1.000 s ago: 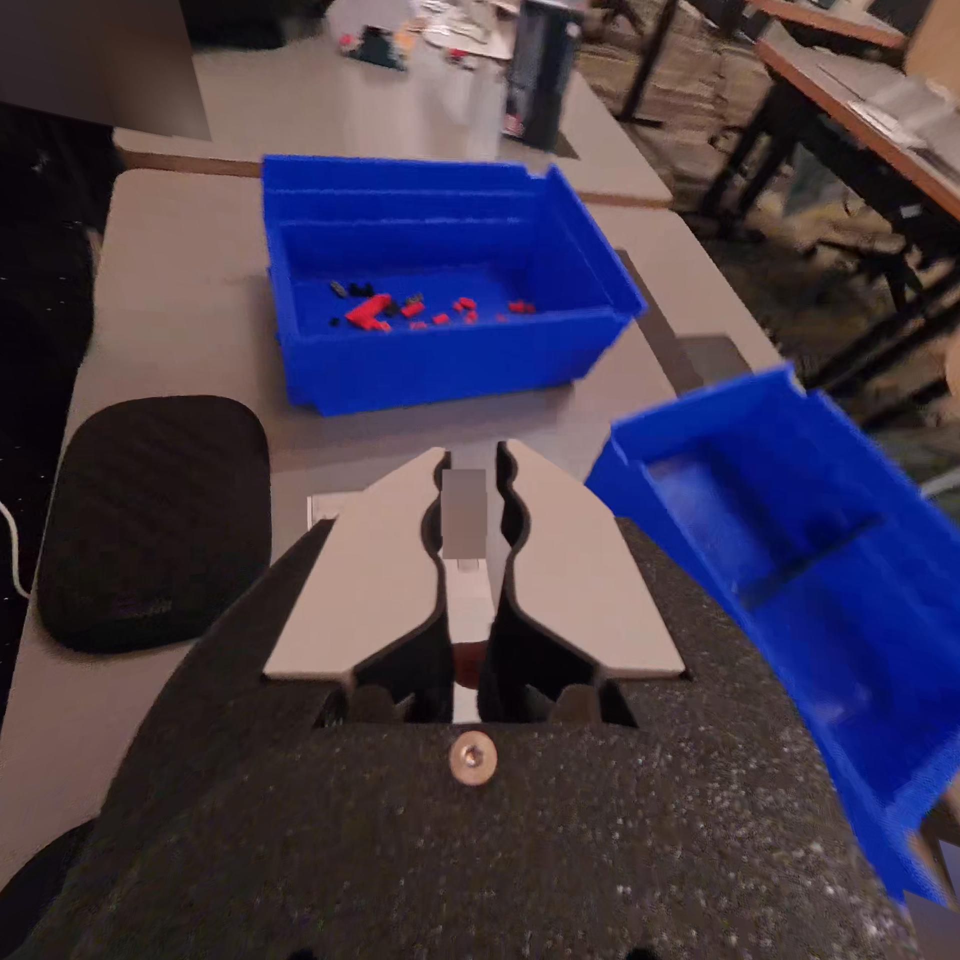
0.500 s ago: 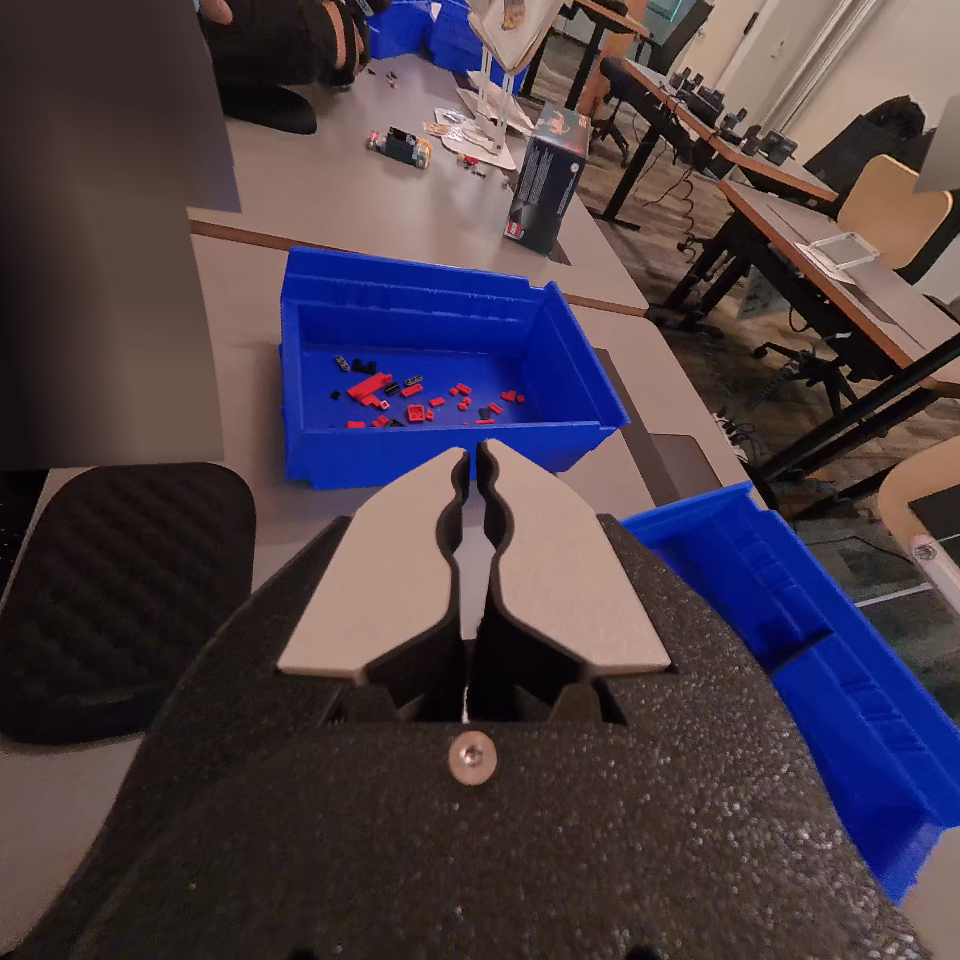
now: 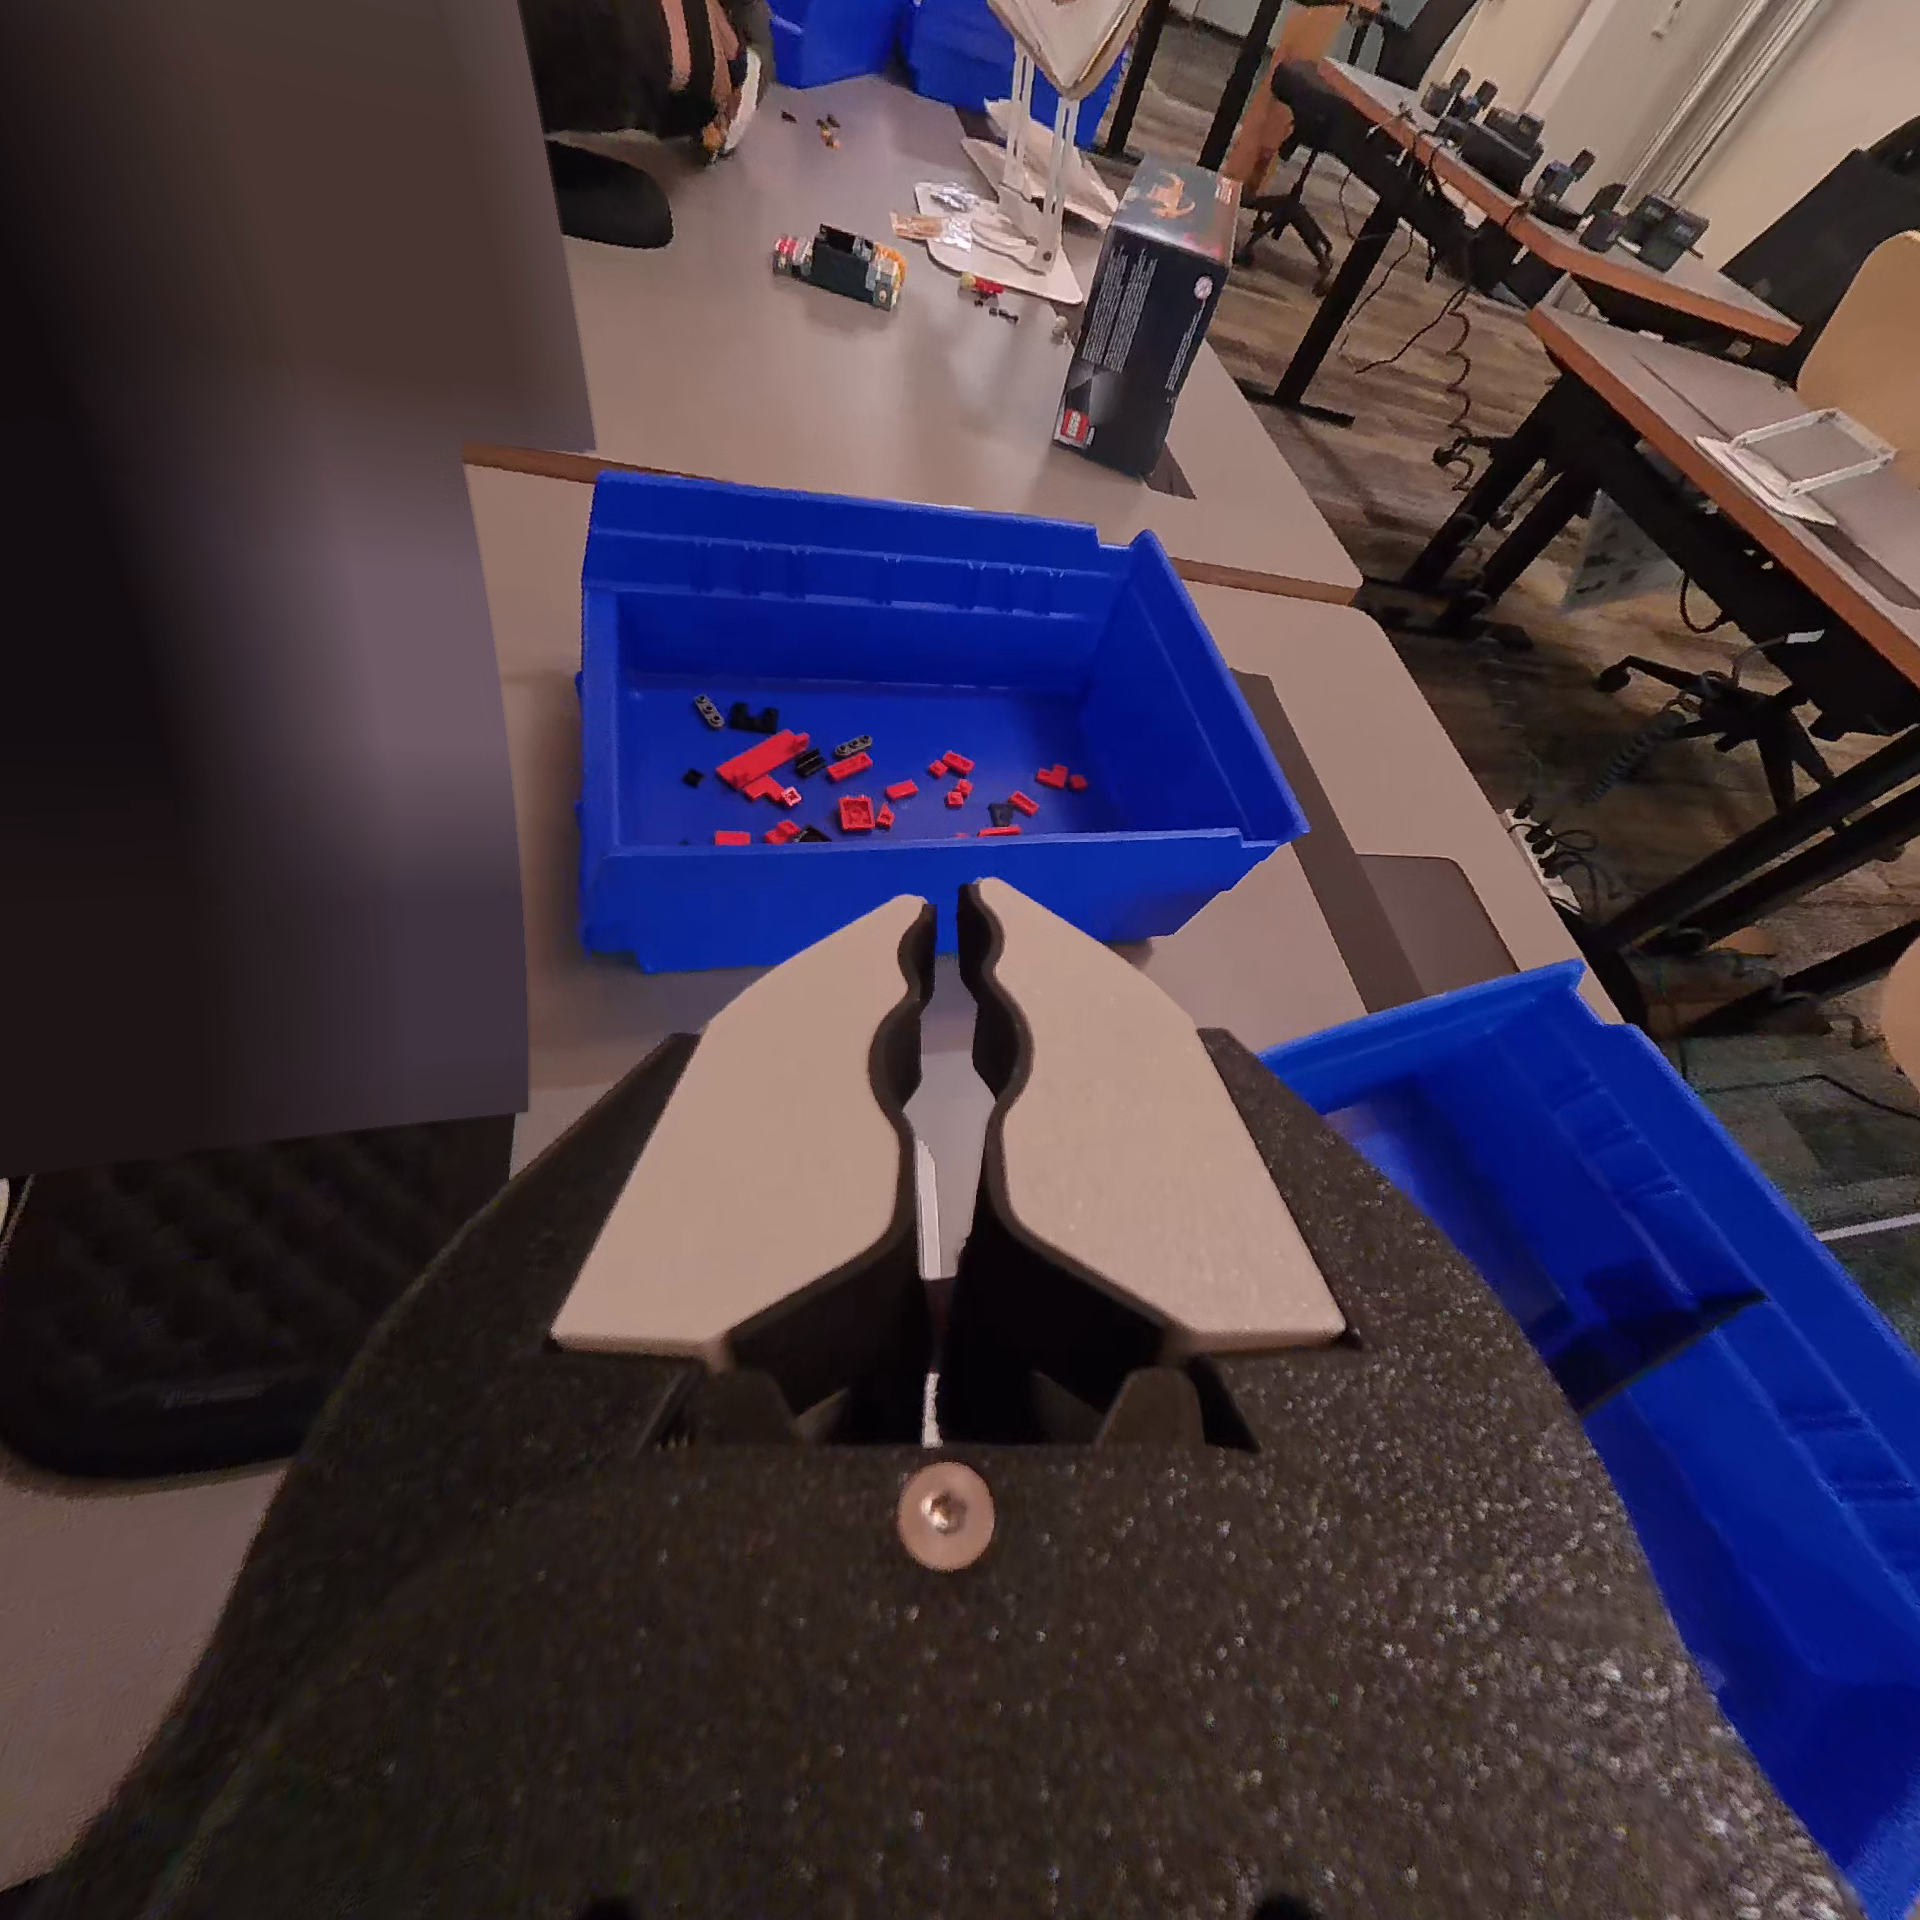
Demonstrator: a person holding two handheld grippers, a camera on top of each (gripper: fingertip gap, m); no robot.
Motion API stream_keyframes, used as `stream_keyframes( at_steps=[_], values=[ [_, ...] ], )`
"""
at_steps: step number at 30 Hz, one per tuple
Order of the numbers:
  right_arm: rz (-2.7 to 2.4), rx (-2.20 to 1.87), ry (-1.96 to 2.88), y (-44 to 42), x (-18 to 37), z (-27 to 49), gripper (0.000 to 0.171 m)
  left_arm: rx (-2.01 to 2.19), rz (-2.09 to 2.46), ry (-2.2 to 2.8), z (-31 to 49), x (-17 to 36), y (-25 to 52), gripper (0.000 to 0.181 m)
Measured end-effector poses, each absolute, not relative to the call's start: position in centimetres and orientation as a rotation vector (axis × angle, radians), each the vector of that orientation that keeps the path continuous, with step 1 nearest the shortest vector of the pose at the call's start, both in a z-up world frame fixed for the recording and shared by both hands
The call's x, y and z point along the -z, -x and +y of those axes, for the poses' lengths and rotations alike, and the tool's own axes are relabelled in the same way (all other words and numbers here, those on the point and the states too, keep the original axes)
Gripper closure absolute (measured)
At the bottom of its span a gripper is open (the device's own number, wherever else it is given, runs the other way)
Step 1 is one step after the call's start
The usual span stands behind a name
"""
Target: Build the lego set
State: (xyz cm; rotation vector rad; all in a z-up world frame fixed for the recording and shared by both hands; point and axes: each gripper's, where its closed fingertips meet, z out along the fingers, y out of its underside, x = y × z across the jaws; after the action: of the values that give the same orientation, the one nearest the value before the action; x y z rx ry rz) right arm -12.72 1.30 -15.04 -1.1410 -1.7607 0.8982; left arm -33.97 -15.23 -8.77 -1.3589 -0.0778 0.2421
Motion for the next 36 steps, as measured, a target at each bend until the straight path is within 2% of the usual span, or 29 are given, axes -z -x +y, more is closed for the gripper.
stream_keyframes(
  at_steps=[6,9,12,16,25,36],
  values=[
    [-1.799,-0.878,1.181,13.6,15.9,1.8,0.166,-0.252,-0.074,1.373,-15.0,9.0,34.1,0.173],
    [-1.885,-0.843,1.258,14.6,17.5,2.2,0.157,-0.256,-0.083,1.376,-14.9,9.2,34.3,0.173],
    [-2.095,-0.878,1.311,16.2,19.8,1.1,0.114,-0.261,-0.088,1.382,-14.9,9.3,34.4,0.172],
    [-2.333,-0.983,1.396,20.5,21.2,-0.8,0.075,-0.286,-0.081,1.384,-15.2,9.2,34.5,0.172],
    [-2.666,-0.630,1.786,30.2,28.3,0.9,0.024,-0.258,-0.144,1.345,-16.7,9.6,36.4,0.172],
    [-2.856,0.058,1.637,31.9,34.5,4.2,0.023,-0.244,-0.246,1.249,-19.2,9.5,38.9,0.172]
  ],
)
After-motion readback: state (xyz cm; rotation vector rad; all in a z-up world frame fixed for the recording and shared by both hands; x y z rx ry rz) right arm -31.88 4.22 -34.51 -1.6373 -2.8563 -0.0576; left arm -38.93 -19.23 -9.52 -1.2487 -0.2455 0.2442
